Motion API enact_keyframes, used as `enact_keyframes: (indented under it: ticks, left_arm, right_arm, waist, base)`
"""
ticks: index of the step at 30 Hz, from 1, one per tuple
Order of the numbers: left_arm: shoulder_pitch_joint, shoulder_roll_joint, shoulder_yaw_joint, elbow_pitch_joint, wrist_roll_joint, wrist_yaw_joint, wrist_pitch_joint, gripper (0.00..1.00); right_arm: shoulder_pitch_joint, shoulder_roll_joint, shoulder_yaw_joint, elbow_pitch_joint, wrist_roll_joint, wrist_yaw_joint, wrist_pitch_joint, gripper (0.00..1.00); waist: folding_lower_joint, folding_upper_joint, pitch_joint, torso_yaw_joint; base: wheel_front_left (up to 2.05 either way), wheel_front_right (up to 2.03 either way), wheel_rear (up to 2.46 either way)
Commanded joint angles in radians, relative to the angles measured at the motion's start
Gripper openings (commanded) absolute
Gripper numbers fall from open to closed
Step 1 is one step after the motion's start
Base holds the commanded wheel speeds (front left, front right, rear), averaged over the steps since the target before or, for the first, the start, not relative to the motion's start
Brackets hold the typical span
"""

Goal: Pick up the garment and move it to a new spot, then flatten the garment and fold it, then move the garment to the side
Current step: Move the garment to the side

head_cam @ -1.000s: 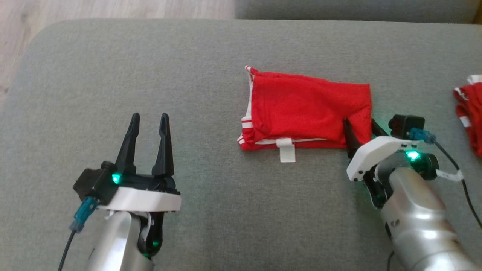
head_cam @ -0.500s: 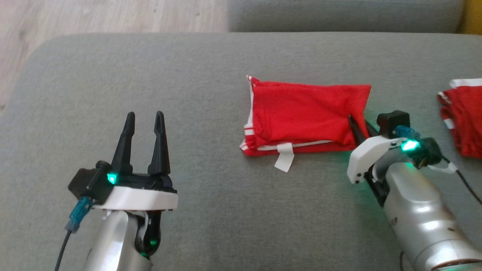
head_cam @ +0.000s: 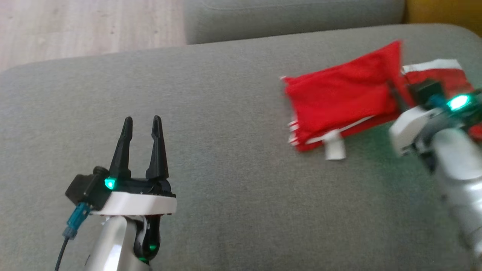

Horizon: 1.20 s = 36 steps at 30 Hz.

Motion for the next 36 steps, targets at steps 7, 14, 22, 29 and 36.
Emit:
enact_keyframes:
  ticks: [7,14,22,29,36]
  left_arm:
    - [-0.062,0.008,0.031,-0.040,0.008,0.005,-0.005,1.00]
    - [-0.107,0.008,0.016,-0.037,0.013,0.000,-0.005,1.00]
    - [-0.149,0.008,0.011,-0.029,0.020,-0.005,-0.005,1.00]
    - [-0.171,0.008,0.010,-0.018,0.027,-0.007,-0.005,1.00]
    - [-0.166,0.008,0.020,-0.005,0.032,-0.008,-0.005,1.00]
  right_arm:
    - [-0.073,-0.213,0.098,-0.110,0.094,-0.001,0.076,0.00]
    - [-0.088,-0.393,0.116,-0.122,0.149,-0.001,0.148,0.00]
    - [-0.099,-0.461,0.072,-0.094,0.141,-0.001,0.183,0.00]
    - [-0.097,-0.457,-0.033,-0.060,0.117,-0.001,0.178,0.15]
    - [-0.090,-0.401,-0.154,-0.060,0.080,-0.001,0.138,1.00]
  waist:
    - [0.0000,0.0000,0.056,-0.045]
    - [0.0000,0.0000,0.126,-0.044]
    - [0.0000,0.0000,0.191,-0.029]
    - [0.0000,0.0000,0.224,-0.016]
    - [0.0000,0.0000,0.195,-0.027]
  base:
    - [0.00,0.00,0.00]
    - [0.00,0.00,0.00]
    - [0.00,0.00,0.00]
    - [0.00,0.00,0.00]
    - [0.00,0.00,0.00]
